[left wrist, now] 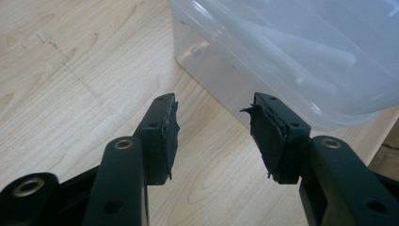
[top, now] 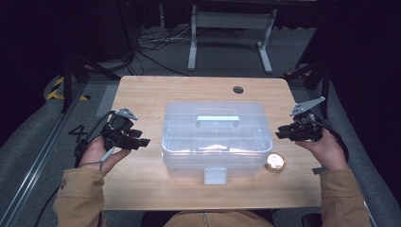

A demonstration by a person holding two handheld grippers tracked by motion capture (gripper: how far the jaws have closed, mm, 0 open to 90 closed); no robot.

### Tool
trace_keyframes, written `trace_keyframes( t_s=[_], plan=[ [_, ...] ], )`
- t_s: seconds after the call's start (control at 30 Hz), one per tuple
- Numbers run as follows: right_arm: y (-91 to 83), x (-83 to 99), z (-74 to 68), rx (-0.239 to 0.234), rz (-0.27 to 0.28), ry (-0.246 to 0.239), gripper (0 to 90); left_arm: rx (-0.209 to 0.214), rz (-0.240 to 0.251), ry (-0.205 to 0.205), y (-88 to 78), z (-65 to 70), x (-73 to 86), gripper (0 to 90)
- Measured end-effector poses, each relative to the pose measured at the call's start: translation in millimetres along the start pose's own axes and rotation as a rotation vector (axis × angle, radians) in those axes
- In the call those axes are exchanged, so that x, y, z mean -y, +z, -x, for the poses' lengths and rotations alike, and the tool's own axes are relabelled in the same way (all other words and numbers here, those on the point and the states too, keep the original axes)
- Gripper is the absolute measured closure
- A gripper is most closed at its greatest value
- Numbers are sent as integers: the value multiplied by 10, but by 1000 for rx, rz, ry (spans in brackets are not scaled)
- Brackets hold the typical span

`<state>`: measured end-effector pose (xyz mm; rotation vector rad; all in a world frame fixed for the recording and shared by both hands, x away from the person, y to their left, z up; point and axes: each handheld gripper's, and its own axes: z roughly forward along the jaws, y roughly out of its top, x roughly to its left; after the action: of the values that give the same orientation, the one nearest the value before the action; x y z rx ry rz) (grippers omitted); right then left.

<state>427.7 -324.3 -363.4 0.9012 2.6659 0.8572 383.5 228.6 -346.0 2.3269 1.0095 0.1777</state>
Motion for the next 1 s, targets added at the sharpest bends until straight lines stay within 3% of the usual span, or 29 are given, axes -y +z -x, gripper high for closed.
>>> trace_keyframes(
  t_s=[0.13, 0.37, 0.57, 0.87, 1.0],
  plan=[
    [-57, -61, -3, 2, 16, -10, 694, 21, 40, -20, -66, 8, -15, 502],
    [-114, -60, 0, 6, 53, 11, 675, 17, 8, -17, -24, 11, -29, 490],
    [-51, -34, 2, 6, 41, 23, 662, 40, 44, -13, -115, 65, -81, 490],
    [-121, 40, 46, -5, 76, 68, 640, 102, 105, 63, -277, 269, -331, 488],
    [-119, 48, 52, -4, 75, 75, 633, 106, 103, 94, -278, 343, -449, 481]
  ],
)
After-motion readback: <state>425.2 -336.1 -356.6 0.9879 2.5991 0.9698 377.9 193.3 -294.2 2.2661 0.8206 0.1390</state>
